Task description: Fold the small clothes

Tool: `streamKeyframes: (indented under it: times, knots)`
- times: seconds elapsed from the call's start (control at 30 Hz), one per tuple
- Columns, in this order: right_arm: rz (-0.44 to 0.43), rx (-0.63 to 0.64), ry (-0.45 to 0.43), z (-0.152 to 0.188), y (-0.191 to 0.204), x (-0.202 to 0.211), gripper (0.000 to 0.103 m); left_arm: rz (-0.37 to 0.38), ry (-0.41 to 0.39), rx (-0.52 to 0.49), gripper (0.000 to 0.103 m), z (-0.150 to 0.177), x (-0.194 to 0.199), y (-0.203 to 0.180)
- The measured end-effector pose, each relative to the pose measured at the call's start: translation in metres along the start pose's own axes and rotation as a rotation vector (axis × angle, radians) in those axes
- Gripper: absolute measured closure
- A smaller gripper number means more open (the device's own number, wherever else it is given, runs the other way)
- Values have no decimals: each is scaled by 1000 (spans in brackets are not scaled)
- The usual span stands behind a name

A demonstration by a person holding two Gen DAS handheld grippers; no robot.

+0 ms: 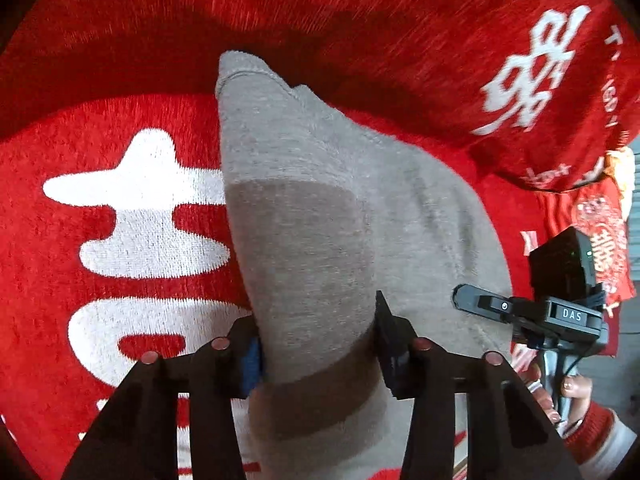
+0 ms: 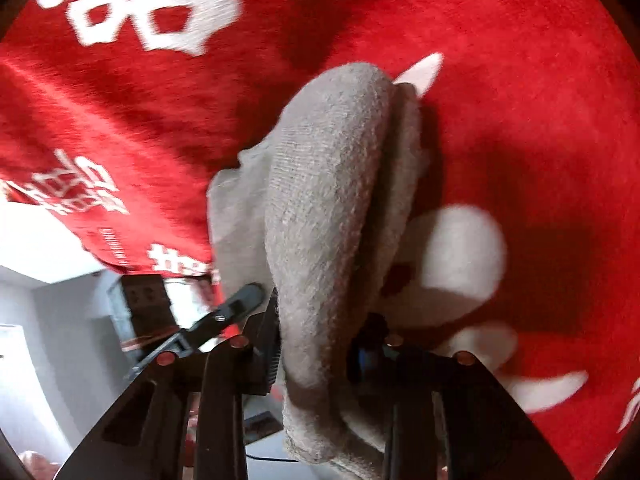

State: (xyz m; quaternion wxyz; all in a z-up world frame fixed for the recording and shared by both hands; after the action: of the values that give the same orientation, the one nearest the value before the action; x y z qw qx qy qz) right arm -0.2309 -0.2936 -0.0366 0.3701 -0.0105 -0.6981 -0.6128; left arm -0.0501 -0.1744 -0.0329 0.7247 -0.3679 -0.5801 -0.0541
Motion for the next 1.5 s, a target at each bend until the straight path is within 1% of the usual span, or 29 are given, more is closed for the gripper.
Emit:
streamKeyframes:
  times: [0.1,0.2,0.27,0.37,0.47,0.53,0.63,0.7,0.77,0.8,0.87,0.9,0.97,1.0,1.07,1.13,1.17,1.2,1.23,1.27,1.3,1.33,1.37,1.4,1.47,1.5]
  knots:
    - [-31,14,13,7,24,-3,71,47,1,1,57,8,21,-3]
    - [-36,36,38,15,44,-11,71,63,-4,-28,57,16,41,-6]
    - [-53,36,53,24,55,-16,71,64,-4,-43,57,23,51,-7]
    - [-72,35,74,40,68,-30,71,60,-9,-53,57,32,71,3]
    - [-103,23,98,57,79,-43,71,66,-10,-25,57,38,82,13]
    - [-116,26,119,67,87,-52,71,58,-15,-3,57,46,93,25]
    - [-130,41,157,84,96,-66,71,45,-31,12,57,61,99,32]
    - [-123,42,179,92,97,-75,71,31,-38,28,57,71,107,45]
    - [-92,49,196,97,93,-84,71,14,-38,39,57,79,109,57]
    - [-69,52,202,99,89,-87,71,-9,-34,47,57,84,107,67]
    - [3,56,199,98,78,-88,69,-62,-32,51,57,90,99,79]
    - [35,56,186,95,72,-84,68,-102,-36,48,57,93,94,86]
    - [138,46,169,89,57,-72,63,-176,-56,47,57,96,89,100]
    - [160,41,171,88,54,-70,58,-177,-59,68,57,97,89,105]
    - [194,27,173,84,47,-64,57,-165,-80,101,57,97,95,110]
    - [196,14,167,82,45,-62,56,-163,-120,127,57,91,105,114]
    - [186,-5,163,80,45,-64,53,-166,-132,132,57,89,108,116]
    - [136,-55,162,78,40,-69,47,-170,-147,140,57,86,112,118]
    - [94,-99,162,78,33,-72,47,-172,-158,146,57,82,114,119]
    - [41,-171,155,78,21,-76,47,-176,-161,147,57,80,115,121]
    - [12,-212,145,78,15,-77,52,-183,-161,146,57,79,115,125]
    - [-14,-252,114,74,14,-81,66,-194,-161,141,57,77,112,127]
    - [-4,-232,83,69,18,-80,70,-216,-160,134,57,76,107,128]
    - [17,-186,71,67,21,-76,73,-236,-156,127,57,75,101,129]
    - [111,29,61,65,47,-67,75,-255,-152,115,57,78,97,130]
    - [149,86,67,66,53,-66,76,-267,-151,106,57,81,94,130]
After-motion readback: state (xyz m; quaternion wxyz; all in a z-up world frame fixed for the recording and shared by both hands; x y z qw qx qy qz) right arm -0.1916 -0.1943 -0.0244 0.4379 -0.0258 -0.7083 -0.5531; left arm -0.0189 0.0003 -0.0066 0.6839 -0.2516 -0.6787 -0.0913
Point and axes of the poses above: each gripper's, at about its wrist camera, not at the fingertips, and x roughly against the way its jaws point, y to its left, z to its underside, the point moved 7 cm from there along -x, roughly the way its jaws point, and after that the axes turned 13 degrees about x, right-handed, at the moved point
